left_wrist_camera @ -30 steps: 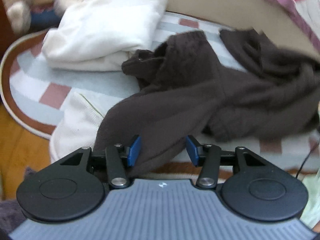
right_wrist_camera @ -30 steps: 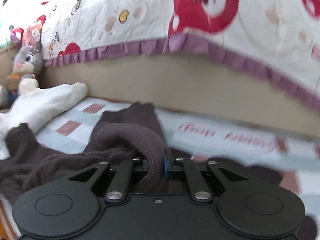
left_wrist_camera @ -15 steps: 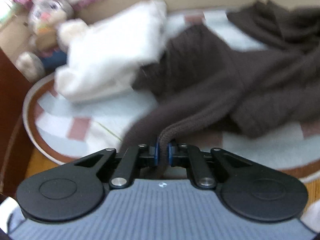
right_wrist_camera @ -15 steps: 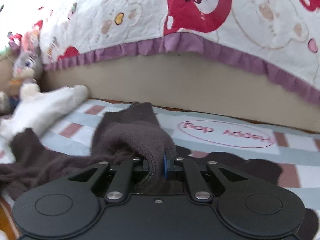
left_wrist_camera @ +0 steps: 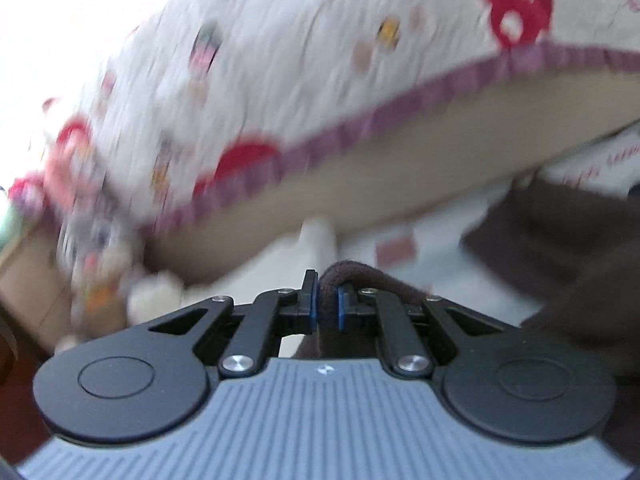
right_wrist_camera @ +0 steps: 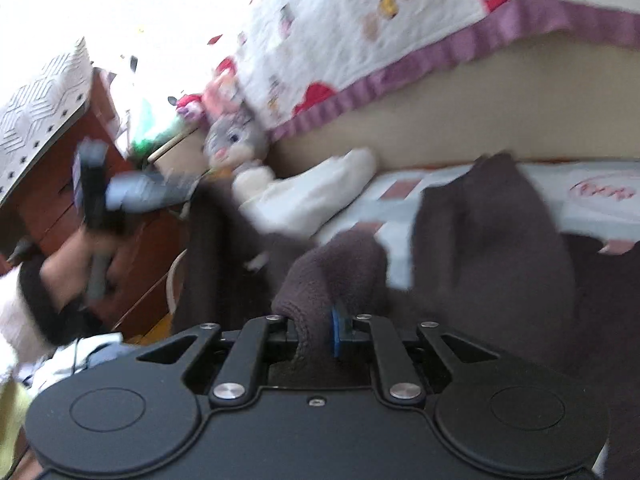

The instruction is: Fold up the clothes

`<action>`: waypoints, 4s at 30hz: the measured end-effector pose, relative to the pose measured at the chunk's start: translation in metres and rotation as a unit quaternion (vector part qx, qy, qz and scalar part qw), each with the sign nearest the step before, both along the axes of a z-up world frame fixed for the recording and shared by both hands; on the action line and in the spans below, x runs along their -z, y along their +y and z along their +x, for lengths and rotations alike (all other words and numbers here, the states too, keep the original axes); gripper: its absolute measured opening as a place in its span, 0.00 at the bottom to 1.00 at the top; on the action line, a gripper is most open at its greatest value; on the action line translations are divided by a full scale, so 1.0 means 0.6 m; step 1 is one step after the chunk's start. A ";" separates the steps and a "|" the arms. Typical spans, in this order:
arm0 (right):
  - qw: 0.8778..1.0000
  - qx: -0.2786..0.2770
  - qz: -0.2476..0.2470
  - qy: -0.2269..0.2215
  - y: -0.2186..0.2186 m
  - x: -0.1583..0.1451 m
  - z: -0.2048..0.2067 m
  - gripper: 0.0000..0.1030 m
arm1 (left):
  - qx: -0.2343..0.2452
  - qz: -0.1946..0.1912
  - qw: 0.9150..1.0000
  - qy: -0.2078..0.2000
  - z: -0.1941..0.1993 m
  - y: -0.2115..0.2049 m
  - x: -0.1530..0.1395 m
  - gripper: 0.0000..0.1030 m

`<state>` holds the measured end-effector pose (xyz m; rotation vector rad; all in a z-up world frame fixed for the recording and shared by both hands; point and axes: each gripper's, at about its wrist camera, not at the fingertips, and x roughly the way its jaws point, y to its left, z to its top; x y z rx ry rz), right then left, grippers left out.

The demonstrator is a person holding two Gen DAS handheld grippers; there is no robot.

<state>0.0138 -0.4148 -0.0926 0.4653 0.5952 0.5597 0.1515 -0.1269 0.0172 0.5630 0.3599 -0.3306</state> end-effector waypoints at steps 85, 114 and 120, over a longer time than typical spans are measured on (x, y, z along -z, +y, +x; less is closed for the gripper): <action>0.954 0.119 -0.270 0.049 -0.021 0.041 0.014 0.45 | -0.081 -0.011 0.976 0.202 0.061 0.011 0.073 0.09; 0.922 0.246 -0.276 0.116 -0.192 0.006 -0.027 0.12 | 0.226 -0.080 0.907 0.345 -0.095 -0.193 0.191 0.51; 0.936 0.146 -0.313 0.063 -0.121 0.015 -0.011 0.53 | 0.242 -0.026 0.874 0.420 -0.085 -0.227 0.229 0.52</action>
